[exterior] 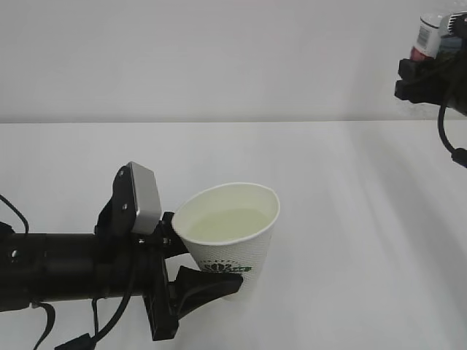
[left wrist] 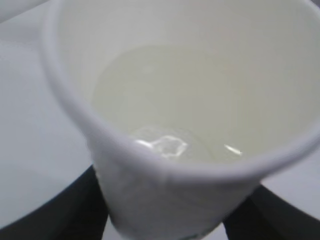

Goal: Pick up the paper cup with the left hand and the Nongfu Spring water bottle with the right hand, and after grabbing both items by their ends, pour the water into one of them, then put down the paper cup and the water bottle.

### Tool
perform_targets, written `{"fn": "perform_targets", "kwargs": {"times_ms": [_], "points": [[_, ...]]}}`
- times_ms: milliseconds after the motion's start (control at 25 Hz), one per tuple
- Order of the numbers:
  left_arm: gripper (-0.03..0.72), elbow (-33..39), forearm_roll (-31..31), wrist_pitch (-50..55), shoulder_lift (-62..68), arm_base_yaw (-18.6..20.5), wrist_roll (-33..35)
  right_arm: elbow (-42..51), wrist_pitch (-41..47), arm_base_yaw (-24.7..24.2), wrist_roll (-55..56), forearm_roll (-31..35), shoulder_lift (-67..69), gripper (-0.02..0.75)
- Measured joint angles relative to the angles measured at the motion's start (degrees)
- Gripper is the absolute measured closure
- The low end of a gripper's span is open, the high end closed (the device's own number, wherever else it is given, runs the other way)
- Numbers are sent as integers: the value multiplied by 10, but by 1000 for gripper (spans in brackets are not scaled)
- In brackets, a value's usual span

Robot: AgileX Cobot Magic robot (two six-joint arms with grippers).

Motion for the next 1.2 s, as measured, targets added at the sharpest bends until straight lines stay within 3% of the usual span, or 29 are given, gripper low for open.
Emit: {"fn": "perform_targets", "kwargs": {"times_ms": [1200], "points": [[218, 0, 0, 2, 0, 0, 0, -4, -133, 0, 0, -1, 184, 301]]}}
